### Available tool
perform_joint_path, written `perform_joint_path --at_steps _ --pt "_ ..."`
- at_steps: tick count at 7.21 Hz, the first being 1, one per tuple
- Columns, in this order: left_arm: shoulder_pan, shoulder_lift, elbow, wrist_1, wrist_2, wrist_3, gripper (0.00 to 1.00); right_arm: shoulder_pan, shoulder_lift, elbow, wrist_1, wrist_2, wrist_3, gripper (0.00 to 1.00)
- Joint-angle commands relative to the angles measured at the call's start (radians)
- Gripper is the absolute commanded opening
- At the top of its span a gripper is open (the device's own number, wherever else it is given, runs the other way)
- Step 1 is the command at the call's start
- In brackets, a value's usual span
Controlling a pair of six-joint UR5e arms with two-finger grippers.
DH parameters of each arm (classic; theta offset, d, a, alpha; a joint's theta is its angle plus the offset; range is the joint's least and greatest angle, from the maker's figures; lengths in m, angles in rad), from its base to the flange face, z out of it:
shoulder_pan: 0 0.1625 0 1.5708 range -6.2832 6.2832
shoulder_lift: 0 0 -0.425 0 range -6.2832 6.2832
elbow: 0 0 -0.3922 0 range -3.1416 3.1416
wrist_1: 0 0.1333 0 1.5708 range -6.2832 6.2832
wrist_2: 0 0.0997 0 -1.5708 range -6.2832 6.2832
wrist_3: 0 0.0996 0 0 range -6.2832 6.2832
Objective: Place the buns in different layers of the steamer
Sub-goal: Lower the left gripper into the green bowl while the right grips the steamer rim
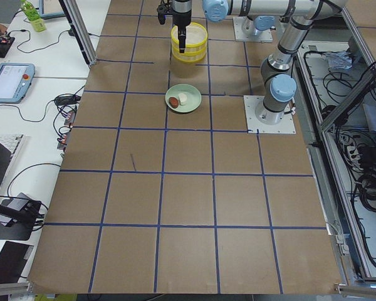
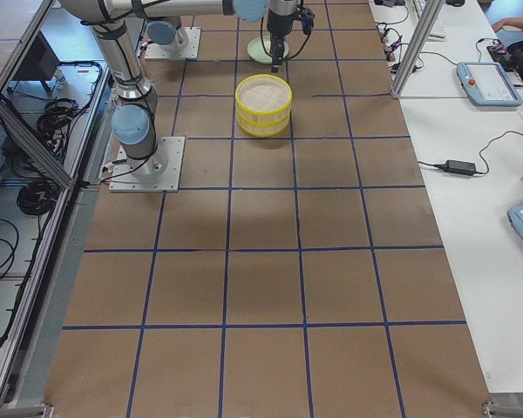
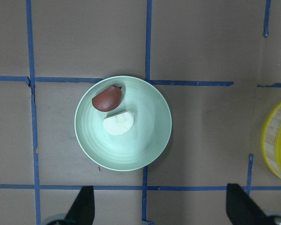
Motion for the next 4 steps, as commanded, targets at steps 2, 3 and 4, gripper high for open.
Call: perform_joint_path --at_steps 2,3,4 --pt "0.016 -0.056 -0.184 0.106 0.006 0.001 1.0 -0.005 0.011 0.344 -0.403 -0.011 -0.023 0.95" --pt "0.059 -0.102 -0.209 0.131 0.003 -0.008 1.0 -0.01 0.012 0.414 -0.511 -0.011 -0.058 0.94" --pt "0.087 -0.171 -0.223 0.195 0.005 -0.01 1.0 -0.01 0.03 0.43 -0.547 -0.011 -0.062 0.91"
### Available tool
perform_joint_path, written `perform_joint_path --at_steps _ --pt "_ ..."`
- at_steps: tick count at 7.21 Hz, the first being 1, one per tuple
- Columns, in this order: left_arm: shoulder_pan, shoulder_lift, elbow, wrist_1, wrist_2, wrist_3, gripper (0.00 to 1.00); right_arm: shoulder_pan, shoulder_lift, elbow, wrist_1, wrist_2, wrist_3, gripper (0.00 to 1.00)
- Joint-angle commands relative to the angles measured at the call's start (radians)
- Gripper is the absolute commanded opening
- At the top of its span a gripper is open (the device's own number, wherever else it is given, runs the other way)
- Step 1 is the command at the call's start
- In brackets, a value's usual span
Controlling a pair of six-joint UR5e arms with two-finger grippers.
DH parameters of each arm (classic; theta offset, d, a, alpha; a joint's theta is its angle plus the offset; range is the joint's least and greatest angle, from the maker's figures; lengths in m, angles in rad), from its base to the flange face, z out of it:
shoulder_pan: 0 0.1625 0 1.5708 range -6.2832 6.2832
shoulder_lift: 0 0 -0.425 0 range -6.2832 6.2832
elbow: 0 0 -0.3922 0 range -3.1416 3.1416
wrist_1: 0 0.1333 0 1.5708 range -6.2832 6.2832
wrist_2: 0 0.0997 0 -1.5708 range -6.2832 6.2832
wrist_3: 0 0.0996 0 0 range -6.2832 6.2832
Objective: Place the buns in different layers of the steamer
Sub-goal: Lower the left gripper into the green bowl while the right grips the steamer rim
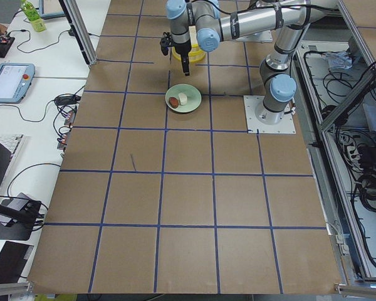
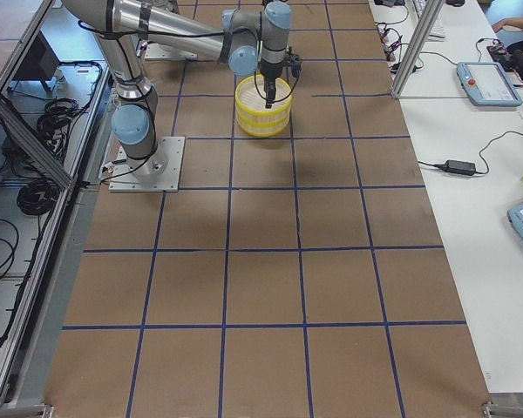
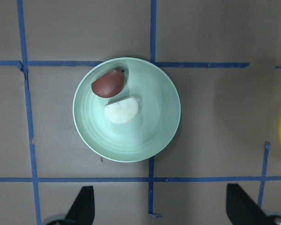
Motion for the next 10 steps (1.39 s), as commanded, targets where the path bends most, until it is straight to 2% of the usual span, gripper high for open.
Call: perform_joint_path --at_steps 1,2,3,4,5,6,7,8,10 --pt "0.044 -0.148 -0.041 0.137 -0.001 -0.027 1.0 -0.002 0.044 0.055 -0.111 0.001 -0.011 0.87" --pt "0.044 -0.214 -0.051 0.215 -0.005 -0.061 1.0 -0.002 0.049 0.051 -0.111 0.001 -0.007 0.82" --pt "0.044 -0.263 -0.055 0.281 -0.006 -0.061 1.0 -0.002 0.05 0.051 -0.111 -0.002 -0.008 0.71" --pt "0.044 -0.31 -0.057 0.335 -0.009 -0.065 0.99 -0.002 0.05 0.051 -0.11 -0.002 -0.01 0.46" --pt "0.044 -0.343 -0.057 0.378 -0.01 -0.075 0.98 -0.004 0.05 0.051 -0.108 -0.004 -0.011 0.27" --pt "0.044 -0.342 -0.062 0.38 -0.013 -0.101 0.93 -0.01 0.05 0.051 -0.108 -0.005 -0.016 0.17" --pt "0.042 -0.331 -0.083 0.382 -0.012 -0.105 0.88 -0.024 0.05 0.051 -0.107 -0.005 -0.017 0.1" --pt "0.044 -0.322 -0.08 0.38 -0.01 -0.104 0.89 -0.034 0.049 0.051 -0.105 -0.004 -0.017 0.08" --pt "0.042 -0.259 -0.083 0.36 0.004 -0.107 0.97 -0.034 0.049 0.05 -0.107 -0.005 -0.017 0.07"
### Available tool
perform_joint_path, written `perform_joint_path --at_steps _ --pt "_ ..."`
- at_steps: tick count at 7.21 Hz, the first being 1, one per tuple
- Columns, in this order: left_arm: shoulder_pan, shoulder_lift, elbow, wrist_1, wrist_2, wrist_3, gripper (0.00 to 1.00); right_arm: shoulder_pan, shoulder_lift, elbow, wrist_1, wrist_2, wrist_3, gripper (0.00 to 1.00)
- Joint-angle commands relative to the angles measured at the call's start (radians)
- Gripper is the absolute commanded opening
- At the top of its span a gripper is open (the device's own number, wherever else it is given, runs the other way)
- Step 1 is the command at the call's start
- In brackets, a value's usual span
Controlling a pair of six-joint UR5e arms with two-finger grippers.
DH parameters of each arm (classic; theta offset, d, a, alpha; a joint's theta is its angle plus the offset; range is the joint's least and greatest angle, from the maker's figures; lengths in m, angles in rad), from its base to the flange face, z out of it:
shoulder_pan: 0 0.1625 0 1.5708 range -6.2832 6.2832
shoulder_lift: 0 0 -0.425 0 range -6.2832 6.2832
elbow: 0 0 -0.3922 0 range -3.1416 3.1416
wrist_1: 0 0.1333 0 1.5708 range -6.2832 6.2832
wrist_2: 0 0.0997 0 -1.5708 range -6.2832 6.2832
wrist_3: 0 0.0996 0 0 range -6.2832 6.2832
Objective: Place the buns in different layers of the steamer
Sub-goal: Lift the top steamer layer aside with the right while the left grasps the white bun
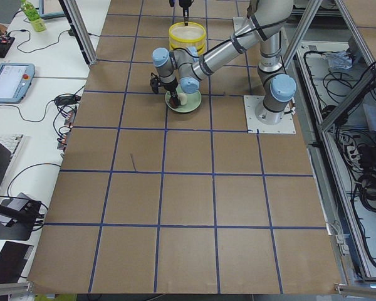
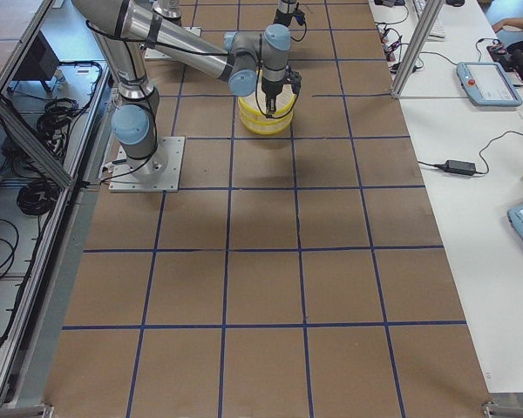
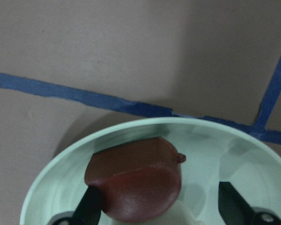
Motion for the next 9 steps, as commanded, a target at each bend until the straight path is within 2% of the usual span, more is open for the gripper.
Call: perform_joint_path --at_steps 1,2,3,4,5,6,8,9 --pt "0.0 0.071 0.001 -0.068 0.007 -0.001 0.99 -0.011 -0.006 -0.001 0.002 -0.01 -0.002 0.07" --pt "0.0 0.079 -0.008 -0.083 0.005 -0.003 0.99 -0.017 -0.014 -0.01 0.005 -0.024 -0.012 0.07" --pt "0.0 0.074 -0.013 -0.086 0.003 -0.003 0.98 -0.052 -0.014 -0.051 0.022 -0.08 -0.049 0.08" --pt "0.0 0.073 -0.043 -0.096 -0.007 -0.015 0.98 -0.119 -0.016 -0.085 0.08 -0.088 -0.09 0.08" --pt "0.0 0.073 -0.068 -0.086 -0.007 -0.014 0.95 -0.207 -0.016 -0.092 0.083 -0.092 -0.141 0.08" --pt "0.0 0.068 -0.07 -0.084 -0.007 -0.014 0.88 -0.302 -0.016 -0.093 0.083 -0.09 -0.317 0.08" --pt "0.0 0.054 -0.062 -0.049 -0.007 -0.009 0.27 -0.431 0.004 -0.093 0.02 -0.089 -0.603 0.08" --pt "0.0 0.053 -0.059 -0.037 -0.006 -0.006 0.11 -0.448 0.023 -0.102 -0.002 -0.101 -0.624 0.08"
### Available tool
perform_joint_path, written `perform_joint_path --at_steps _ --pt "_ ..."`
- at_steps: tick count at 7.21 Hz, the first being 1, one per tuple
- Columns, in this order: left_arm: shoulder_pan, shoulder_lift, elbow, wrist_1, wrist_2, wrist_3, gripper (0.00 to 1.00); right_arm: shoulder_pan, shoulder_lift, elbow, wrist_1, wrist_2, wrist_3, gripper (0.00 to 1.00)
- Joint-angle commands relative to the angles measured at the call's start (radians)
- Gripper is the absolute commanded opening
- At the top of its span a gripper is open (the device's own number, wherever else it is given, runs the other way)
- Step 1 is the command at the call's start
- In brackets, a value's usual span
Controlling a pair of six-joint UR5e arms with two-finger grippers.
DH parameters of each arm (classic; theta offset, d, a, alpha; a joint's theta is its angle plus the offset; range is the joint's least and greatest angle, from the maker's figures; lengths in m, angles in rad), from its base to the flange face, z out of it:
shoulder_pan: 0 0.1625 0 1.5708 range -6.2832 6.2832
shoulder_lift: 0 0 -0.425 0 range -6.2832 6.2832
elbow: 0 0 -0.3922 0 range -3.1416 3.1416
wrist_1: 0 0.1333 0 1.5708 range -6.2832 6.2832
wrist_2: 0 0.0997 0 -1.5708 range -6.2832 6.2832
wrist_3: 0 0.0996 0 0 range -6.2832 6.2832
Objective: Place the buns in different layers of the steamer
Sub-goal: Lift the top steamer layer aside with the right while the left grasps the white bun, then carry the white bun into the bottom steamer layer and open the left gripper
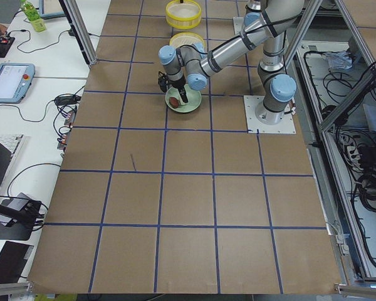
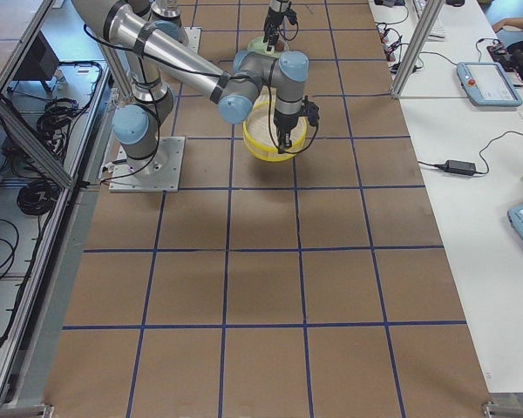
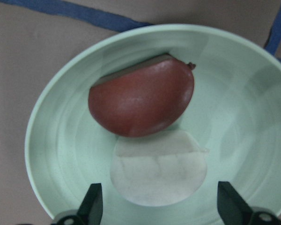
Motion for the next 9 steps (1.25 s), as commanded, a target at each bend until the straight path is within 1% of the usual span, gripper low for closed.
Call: perform_joint_path --at_steps 1,3,4,5,6,7,8,9 --pt "0.002 -0.005 0.006 0.028 0.003 0.004 0.01 -0.045 0.026 -0.018 -0.033 -0.03 -0.084 0.08" --pt "-0.015 0.027 0.004 0.049 0.006 -0.028 0.0 -0.047 0.025 -0.015 -0.022 -0.03 -0.084 0.08" --pt "-0.049 0.05 0.007 0.052 0.0 -0.121 0.0 -0.047 0.025 -0.013 -0.021 -0.03 -0.084 0.08" --pt "-0.116 0.081 0.024 0.043 0.0 -0.21 0.0 -0.047 0.025 -0.013 -0.019 -0.03 -0.084 0.08" --pt "-0.208 0.093 0.049 0.039 0.0 -0.32 0.0 -0.047 0.025 -0.012 -0.018 -0.029 -0.084 0.08" --pt "-0.301 0.089 0.079 0.042 -0.034 -0.449 0.0 -0.047 0.025 -0.012 -0.017 -0.029 -0.084 0.08" --pt "-0.396 0.084 0.125 0.054 -0.095 -0.581 0.0 -0.047 0.025 -0.012 -0.017 -0.029 -0.084 0.08" --pt "-0.461 0.077 0.176 0.054 -0.106 -0.664 0.0 -0.047 0.025 -0.01 -0.016 -0.029 -0.084 0.08"
